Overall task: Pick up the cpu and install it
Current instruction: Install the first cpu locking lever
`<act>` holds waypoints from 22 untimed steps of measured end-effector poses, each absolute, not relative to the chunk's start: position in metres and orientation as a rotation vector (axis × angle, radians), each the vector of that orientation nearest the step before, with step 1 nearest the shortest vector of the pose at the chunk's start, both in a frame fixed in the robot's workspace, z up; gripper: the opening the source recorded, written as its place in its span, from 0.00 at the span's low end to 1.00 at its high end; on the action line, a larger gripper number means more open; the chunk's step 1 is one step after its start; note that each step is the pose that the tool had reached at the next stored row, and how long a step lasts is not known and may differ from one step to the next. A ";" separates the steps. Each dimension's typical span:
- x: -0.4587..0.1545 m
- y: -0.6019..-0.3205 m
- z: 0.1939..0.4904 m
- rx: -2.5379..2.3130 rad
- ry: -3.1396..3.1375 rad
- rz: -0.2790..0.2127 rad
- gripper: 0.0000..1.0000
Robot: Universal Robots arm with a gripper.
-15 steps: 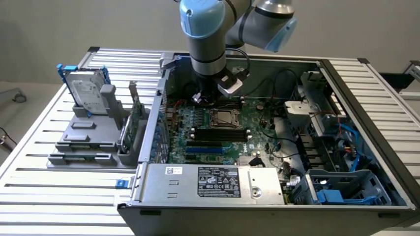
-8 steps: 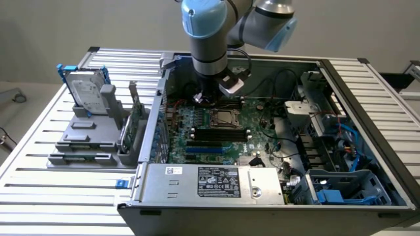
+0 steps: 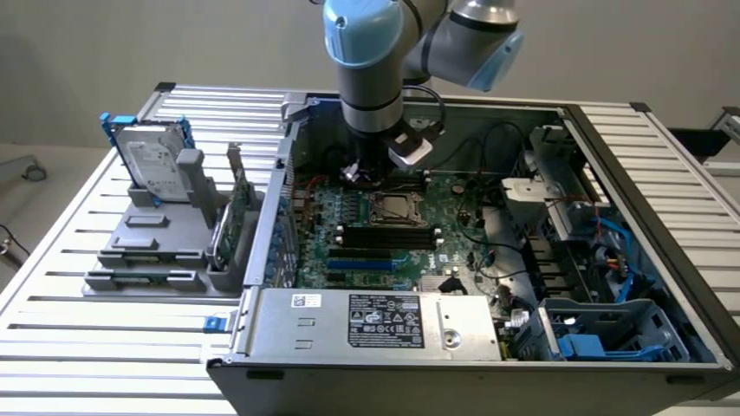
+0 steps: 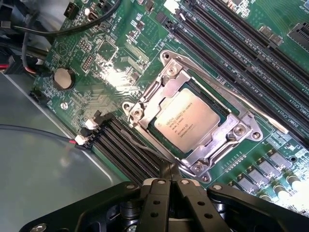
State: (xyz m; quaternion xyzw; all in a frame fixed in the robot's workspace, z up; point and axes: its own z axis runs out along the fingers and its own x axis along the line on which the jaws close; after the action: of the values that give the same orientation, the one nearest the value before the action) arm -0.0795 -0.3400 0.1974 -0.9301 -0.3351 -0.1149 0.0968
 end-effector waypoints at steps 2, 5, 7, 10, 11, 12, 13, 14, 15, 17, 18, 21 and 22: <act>-0.079 -0.339 0.197 -2.755 -0.992 -0.340 0.11; -0.078 -0.339 0.197 -2.755 -0.991 -0.341 0.11; -0.078 -0.338 0.197 -2.756 -0.990 -0.341 0.11; -0.078 -0.338 0.197 -2.756 -0.989 -0.341 0.11; -0.078 -0.338 0.197 -2.757 -0.989 -0.341 0.11; -0.078 -0.338 0.197 -2.757 -0.989 -0.340 0.11; -0.078 -0.338 0.197 -2.757 -0.989 -0.340 0.11; -0.077 -0.338 0.197 -2.758 -0.989 -0.340 0.11; -0.077 -0.338 0.197 -2.758 -0.989 -0.340 0.11; -0.076 -0.338 0.197 -2.759 -0.990 -0.340 0.11; -0.076 -0.338 0.197 -2.759 -0.990 -0.340 0.11; -0.075 -0.338 0.197 -2.760 -0.990 -0.339 0.11; -0.074 -0.338 0.197 -2.760 -0.990 -0.339 0.11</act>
State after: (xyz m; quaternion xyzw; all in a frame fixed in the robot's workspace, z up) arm -0.0744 -0.3381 0.1971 -0.9308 -0.3339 -0.1144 0.0948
